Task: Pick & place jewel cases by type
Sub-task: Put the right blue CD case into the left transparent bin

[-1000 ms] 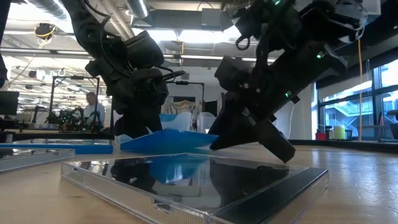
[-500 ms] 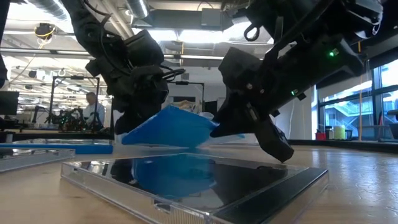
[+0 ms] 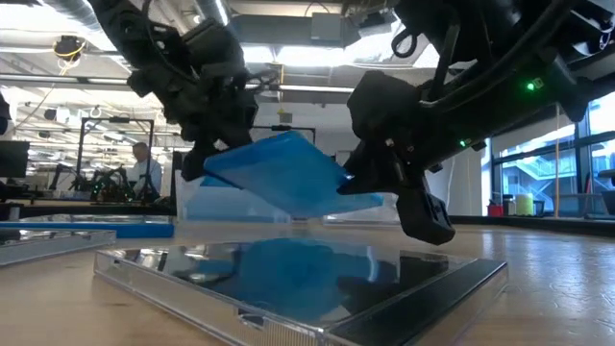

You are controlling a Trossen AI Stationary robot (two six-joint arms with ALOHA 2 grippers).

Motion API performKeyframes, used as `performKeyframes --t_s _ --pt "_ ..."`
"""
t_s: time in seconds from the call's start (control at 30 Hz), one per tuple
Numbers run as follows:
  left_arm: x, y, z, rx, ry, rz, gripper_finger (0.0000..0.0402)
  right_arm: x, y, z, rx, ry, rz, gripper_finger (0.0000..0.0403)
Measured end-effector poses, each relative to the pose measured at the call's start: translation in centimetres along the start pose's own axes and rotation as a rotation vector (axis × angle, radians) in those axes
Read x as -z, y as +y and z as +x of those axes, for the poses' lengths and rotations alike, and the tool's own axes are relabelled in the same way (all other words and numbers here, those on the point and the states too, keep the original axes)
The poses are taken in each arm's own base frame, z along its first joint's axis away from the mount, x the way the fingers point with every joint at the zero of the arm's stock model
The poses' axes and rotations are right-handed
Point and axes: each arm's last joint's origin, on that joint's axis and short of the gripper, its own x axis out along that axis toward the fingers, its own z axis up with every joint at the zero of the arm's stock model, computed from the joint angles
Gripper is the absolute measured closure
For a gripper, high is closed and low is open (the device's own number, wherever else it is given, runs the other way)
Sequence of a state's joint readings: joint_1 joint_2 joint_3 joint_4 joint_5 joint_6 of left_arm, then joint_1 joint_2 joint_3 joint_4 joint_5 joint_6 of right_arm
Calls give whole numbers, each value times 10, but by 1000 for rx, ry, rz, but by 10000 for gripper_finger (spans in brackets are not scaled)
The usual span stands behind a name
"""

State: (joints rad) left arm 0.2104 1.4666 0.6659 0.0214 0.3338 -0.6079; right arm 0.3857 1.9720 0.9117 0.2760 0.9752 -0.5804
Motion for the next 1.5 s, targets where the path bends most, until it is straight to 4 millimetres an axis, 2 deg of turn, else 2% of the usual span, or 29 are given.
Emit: performKeyframes --t_s 0.4,0.8,1.27,1.5 --pt "-5 -10 -15 43 -62 18 176 -2 -7 -5 239 122 -6 344" --pt "-9 -16 -19 131 -78 -10 176 -7 -16 -8 355 179 -12 348" --pt "-13 -19 -20 176 -115 4 176 -8 -19 -9 394 223 -65 350" --pt "-18 -13 -29 183 -116 28 176 -11 -23 -9 401 213 -43 350"
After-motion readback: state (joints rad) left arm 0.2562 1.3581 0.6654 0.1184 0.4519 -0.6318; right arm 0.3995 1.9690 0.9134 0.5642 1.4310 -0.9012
